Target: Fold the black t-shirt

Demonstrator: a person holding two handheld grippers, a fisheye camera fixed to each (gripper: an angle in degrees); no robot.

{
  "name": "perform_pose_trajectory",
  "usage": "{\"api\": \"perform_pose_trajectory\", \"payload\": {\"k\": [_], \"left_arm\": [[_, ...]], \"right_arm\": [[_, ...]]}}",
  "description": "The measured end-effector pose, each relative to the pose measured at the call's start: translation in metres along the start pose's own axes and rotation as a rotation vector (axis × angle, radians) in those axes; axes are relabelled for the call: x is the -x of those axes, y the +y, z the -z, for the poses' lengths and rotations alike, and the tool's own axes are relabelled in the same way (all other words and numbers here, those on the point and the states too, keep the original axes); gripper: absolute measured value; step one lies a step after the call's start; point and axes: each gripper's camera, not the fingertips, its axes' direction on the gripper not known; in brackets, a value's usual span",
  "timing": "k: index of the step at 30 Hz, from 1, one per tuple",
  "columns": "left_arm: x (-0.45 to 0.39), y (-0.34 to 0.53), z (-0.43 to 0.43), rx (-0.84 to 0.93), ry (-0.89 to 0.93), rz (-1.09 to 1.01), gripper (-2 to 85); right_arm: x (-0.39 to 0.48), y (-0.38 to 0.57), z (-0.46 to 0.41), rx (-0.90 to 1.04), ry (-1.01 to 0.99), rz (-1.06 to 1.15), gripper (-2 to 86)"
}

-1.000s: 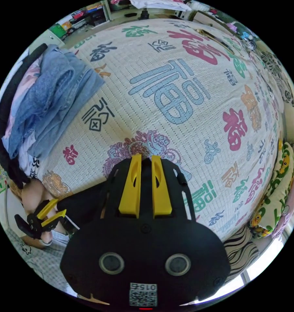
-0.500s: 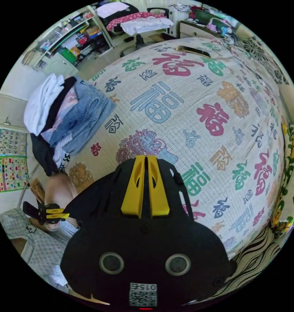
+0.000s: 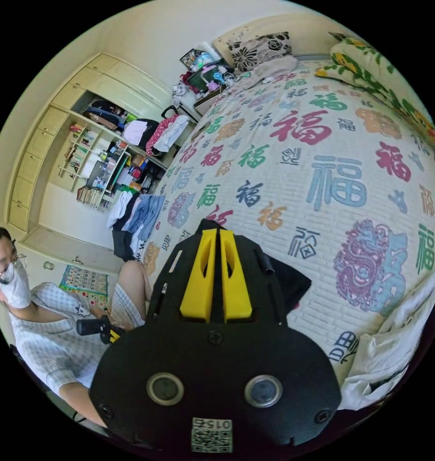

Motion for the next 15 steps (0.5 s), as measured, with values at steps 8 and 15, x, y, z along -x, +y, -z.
{"api": "perform_pose_trajectory", "payload": {"k": [8,15], "left_arm": [[-0.076,-0.074,-0.156,0.198,0.016,-0.126,-0.4],[-0.093,-0.112,-0.236,0.289,0.013,-0.140,-0.4]], "right_arm": [[-0.130,0.082,0.054,-0.129,-0.056,-0.183,-0.4],[-0.172,0.133,0.094,-0.258,-0.067,-0.298,0.7]]}}
